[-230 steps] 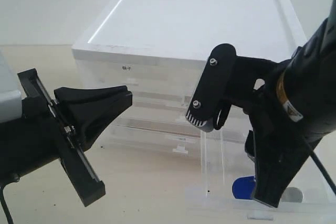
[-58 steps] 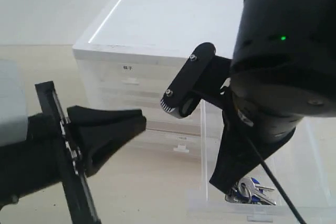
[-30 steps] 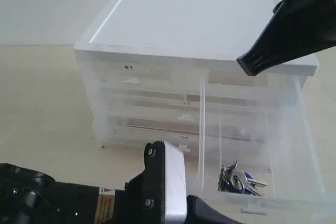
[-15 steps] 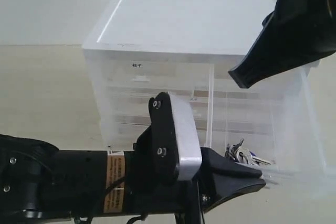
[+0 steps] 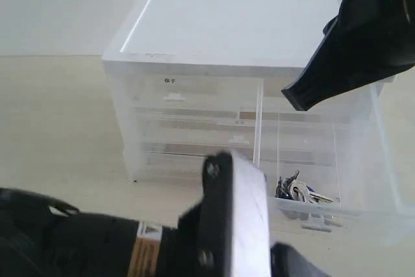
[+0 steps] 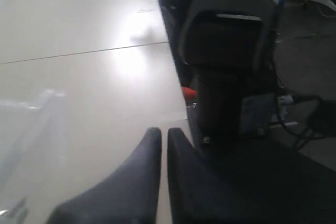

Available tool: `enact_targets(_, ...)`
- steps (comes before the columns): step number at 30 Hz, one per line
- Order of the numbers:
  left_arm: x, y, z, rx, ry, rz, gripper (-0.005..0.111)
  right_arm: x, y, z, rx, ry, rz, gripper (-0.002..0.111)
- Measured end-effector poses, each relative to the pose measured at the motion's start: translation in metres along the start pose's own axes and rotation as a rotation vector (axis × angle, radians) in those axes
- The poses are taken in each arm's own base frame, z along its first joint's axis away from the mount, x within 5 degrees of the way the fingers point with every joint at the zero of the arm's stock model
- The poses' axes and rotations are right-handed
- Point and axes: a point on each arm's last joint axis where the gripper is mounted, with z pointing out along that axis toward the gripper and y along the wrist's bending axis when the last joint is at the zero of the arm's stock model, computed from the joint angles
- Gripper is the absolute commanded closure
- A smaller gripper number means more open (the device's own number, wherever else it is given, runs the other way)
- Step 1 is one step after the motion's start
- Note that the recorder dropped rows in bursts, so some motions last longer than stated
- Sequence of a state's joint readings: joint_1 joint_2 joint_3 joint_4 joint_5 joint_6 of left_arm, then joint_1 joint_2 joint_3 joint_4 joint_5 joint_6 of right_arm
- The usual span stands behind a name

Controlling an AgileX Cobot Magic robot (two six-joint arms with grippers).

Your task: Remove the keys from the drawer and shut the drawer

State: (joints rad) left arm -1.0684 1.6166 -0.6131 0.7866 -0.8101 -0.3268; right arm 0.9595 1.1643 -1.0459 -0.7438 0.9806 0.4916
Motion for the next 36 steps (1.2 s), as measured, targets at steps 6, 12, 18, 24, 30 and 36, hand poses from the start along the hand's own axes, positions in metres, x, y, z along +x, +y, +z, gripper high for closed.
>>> enact_targets(6, 0.024, 0.008, 0.019, -0.182, 0.095, 0.015, 0.102, 0.0, 0.0, 0.0, 0.0, 0.0, 0.0, 0.108)
enact_targets(12, 0.022, 0.021, 0.037, -0.22, 0.081, 0.038, 0.102, 0.0, 0.0, 0.0, 0.0, 0.0, -0.002, 0.108)
enact_targets(18, 0.014, 0.032, 0.04, -0.274, 0.063, 0.049, 0.102, 0.001, 0.001, 0.0, -0.013, 0.007, 0.008, 0.108)
enact_targets(24, 0.006, 0.049, 0.04, -0.317, 0.066, 0.059, 0.102, 0.001, 0.002, 0.0, -0.019, 0.01, 0.013, 0.108)
enact_targets(30, -0.031, 0.047, 0.014, -0.353, 0.022, 0.086, 0.102, 0.001, 0.001, 0.0, -0.021, 0.011, 0.018, 0.108)
enact_targets(36, 0.007, -0.005, 0.035, -0.199, 0.139, 0.134, 0.102, 0.001, 0.001, 0.0, -0.021, 0.011, 0.014, 0.108)
